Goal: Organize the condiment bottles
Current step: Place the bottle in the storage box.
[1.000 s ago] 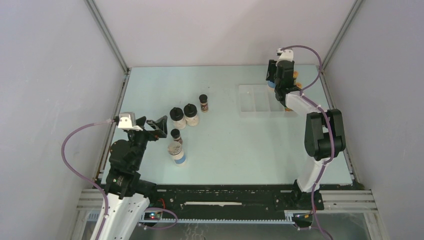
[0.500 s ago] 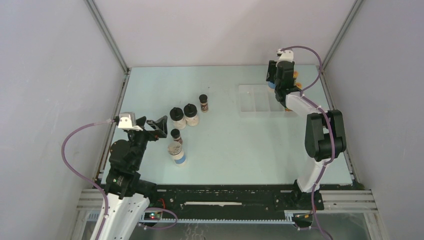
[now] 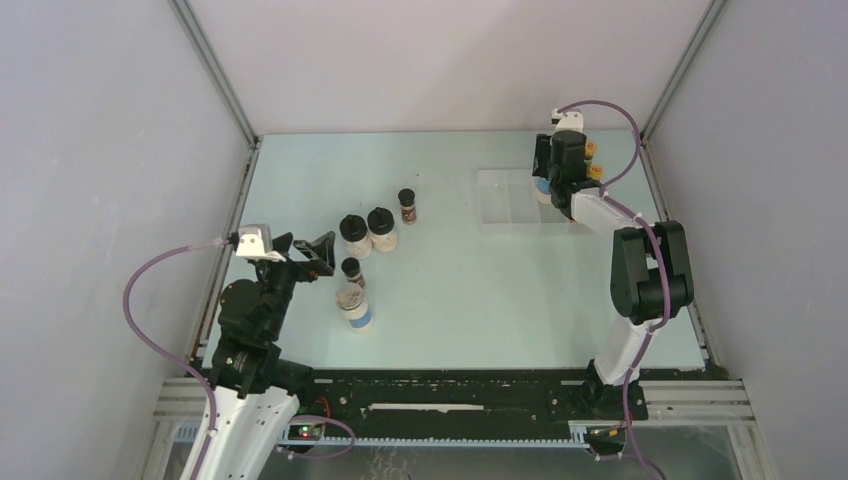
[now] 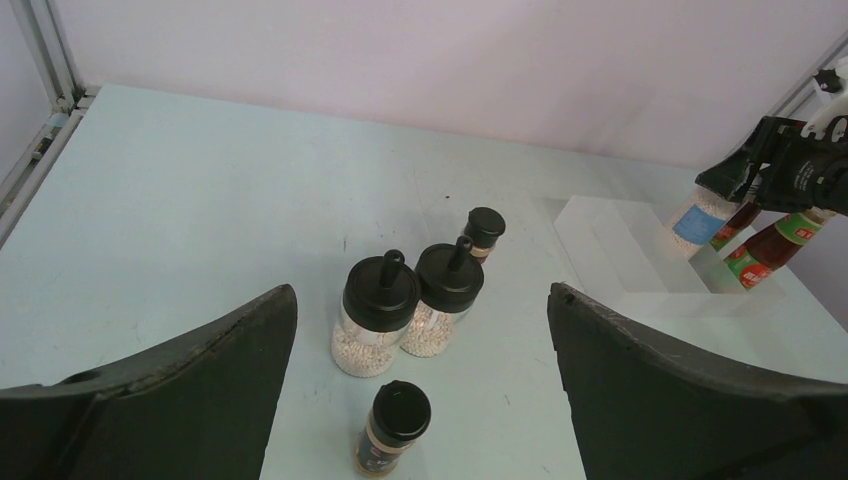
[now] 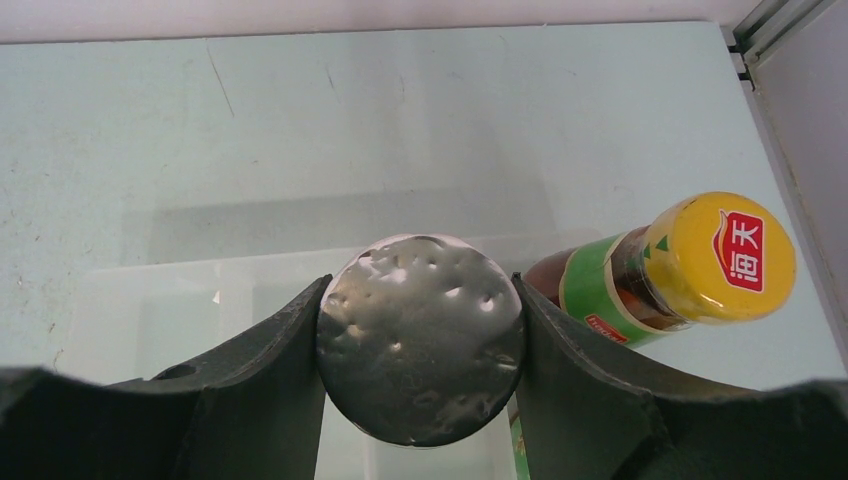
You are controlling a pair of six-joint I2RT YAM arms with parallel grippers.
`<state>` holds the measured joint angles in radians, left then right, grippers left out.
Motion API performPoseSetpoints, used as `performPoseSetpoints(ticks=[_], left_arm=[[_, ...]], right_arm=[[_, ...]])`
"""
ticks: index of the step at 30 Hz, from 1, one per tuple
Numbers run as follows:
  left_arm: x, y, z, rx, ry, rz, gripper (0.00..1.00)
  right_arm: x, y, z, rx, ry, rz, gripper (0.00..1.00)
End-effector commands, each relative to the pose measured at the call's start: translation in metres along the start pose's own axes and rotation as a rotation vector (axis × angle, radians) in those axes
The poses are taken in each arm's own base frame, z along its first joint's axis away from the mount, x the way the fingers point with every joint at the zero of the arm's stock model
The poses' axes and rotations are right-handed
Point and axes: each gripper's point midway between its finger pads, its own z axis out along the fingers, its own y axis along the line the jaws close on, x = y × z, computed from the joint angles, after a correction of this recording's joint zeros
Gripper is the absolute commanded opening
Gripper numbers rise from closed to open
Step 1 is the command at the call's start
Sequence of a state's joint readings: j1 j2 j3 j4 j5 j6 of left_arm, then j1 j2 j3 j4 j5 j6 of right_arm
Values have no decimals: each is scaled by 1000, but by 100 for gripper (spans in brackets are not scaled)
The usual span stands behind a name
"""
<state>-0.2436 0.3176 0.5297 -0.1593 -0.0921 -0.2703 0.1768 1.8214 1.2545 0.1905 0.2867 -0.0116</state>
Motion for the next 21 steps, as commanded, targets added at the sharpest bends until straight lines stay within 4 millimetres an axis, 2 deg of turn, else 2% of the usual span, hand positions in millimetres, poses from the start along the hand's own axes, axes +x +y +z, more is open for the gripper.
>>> performPoseSetpoints(ticks=[1, 21], left_arm=[[-1, -5, 0, 30, -10, 2, 100], [4, -4, 4, 26, 12, 10, 100]], right_arm=[[-46, -2, -14, 5, -127, 44, 0], [-32, -3, 6, -1, -130, 80, 0]])
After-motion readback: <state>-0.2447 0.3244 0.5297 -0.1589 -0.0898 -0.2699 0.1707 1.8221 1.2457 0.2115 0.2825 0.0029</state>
